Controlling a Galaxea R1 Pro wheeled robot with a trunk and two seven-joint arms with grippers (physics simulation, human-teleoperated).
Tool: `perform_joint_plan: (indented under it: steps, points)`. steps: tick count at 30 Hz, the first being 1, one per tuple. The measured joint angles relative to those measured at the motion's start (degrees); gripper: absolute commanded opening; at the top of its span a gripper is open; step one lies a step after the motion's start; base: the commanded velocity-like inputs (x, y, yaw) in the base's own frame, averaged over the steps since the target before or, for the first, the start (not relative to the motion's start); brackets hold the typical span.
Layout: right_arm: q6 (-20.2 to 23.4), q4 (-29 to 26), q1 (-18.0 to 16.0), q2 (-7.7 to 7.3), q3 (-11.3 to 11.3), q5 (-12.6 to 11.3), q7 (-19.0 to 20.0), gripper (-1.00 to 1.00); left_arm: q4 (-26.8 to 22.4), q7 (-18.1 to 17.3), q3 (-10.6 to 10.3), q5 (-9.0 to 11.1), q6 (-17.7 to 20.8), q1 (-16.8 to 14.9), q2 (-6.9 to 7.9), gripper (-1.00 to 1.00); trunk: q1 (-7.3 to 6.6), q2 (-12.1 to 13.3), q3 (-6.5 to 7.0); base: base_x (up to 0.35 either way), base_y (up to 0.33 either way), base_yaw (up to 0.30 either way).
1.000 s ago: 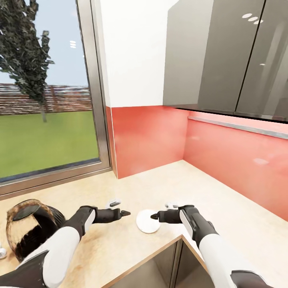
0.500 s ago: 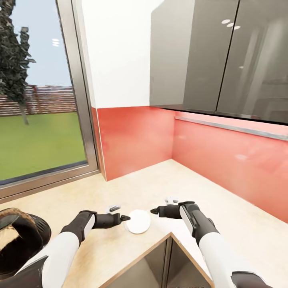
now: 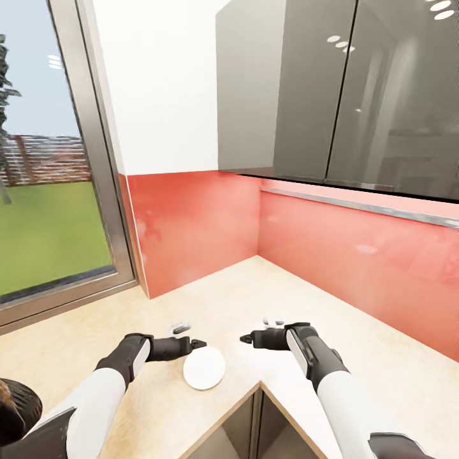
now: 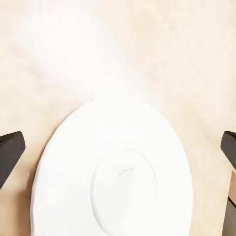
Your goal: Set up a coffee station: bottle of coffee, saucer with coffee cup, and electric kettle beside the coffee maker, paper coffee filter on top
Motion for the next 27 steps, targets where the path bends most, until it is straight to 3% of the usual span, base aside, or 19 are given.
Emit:
perform_joint_plan:
  steps: [3, 9, 12, 15, 17, 22, 27]
  points:
    - [0.0, 1.82, 0.24, -0.02, 0.0, 0.07, 1.06, 1.0, -0.04, 0.0, -0.05, 0.0, 0.04, 0.01, -0.05, 1.0, -0.01, 0.0, 0.0, 0.1, 0.0, -0.003]
    - [-0.03, 7.89, 0.42, 0.17, 0.12, 0.27, 9.07, 1.0, -0.06, 0.03, 0.07, 0.0, 0.08, 0.04, -0.07, 1.0, 0.0, 0.01, -0.01, 0.052, 0.0, 0.0]
    - [-0.31, 8.89, 0.37, 0.42, 0.51, 0.11, 9.66, 1.0, -0.06, 0.07, 0.14, 0.01, 0.14, 0.05, -0.06, 1.0, -0.01, -0.04, 0.01, 0.003, 0.0, 0.0]
    - [-0.33, 8.66, 0.37, 1.55, 4.43, 0.4, 9.79, 1.0, -0.02, 0.08, 0.17, 0.05, 0.3, 0.03, -0.01, 1.0, -0.01, -0.04, 0.01, 0.0, 0.0, 0.0]
    - [-0.31, 8.95, 0.37, 2.33, 5.78, -0.04, 9.88, 1.0, 0.02, 0.1, 0.13, 0.09, 0.41, 0.06, 0.02, 1.0, -0.01, -0.03, 0.01, 0.0, 0.0, 0.0]
    - [-0.36, 9.37, 0.37, 3.09, 6.36, -0.09, 10.44, 1.0, 0.05, 0.09, 0.02, 0.11, 0.51, 0.13, 0.08, 1.0, -0.01, -0.03, 0.01, 0.0, 0.0, 0.0]
    - [-0.39, 10.55, 0.37, 3.34, 6.39, -0.22, 13.98, 1.0, 0.11, 0.17, 0.0, 0.1, 0.74, 0.16, 0.2, 1.0, -0.01, -0.03, 0.01, 0.0, 0.0, 0.0]
